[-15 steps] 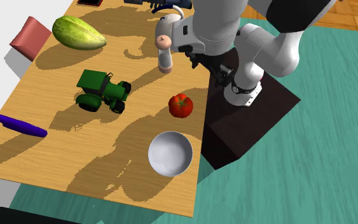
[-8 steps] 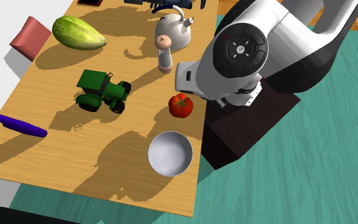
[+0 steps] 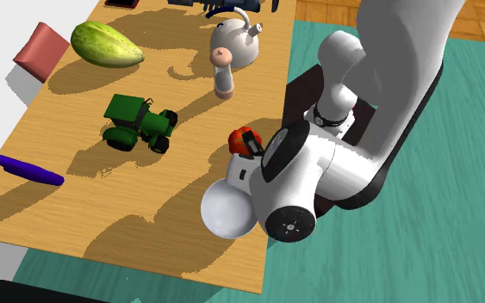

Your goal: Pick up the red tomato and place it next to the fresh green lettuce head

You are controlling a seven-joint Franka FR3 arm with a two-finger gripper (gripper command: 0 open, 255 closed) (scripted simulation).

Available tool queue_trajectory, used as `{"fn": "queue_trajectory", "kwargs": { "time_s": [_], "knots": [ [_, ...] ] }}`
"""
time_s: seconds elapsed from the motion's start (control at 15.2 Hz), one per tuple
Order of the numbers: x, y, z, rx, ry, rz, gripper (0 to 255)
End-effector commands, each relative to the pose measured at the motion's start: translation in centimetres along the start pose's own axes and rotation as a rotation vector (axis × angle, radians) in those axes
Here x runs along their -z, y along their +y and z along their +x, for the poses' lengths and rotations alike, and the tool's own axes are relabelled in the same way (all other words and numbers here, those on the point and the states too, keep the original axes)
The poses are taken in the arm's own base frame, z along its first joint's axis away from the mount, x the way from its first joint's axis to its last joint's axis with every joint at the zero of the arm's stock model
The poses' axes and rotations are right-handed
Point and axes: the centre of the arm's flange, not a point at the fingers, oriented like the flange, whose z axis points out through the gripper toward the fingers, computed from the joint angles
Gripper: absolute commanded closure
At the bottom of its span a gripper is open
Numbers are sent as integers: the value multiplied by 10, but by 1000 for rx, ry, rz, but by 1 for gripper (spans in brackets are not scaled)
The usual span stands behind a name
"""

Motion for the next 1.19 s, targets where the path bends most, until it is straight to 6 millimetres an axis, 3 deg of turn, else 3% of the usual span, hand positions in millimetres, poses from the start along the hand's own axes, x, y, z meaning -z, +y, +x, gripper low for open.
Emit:
{"fn": "queue_trajectory", "kwargs": {
  "time_s": [0.0, 0.07, 0.59, 1.06, 1.12],
  "knots": [
    [-19, -24, 20, -48, -35, -89, 0],
    [-25, -31, 27, -61, -46, -114, 0],
    [-65, -26, 25, -61, -46, -114, 0],
    [-65, -26, 25, -61, -46, -114, 0],
    [-65, -26, 25, -61, -46, -114, 255]
  ]
}}
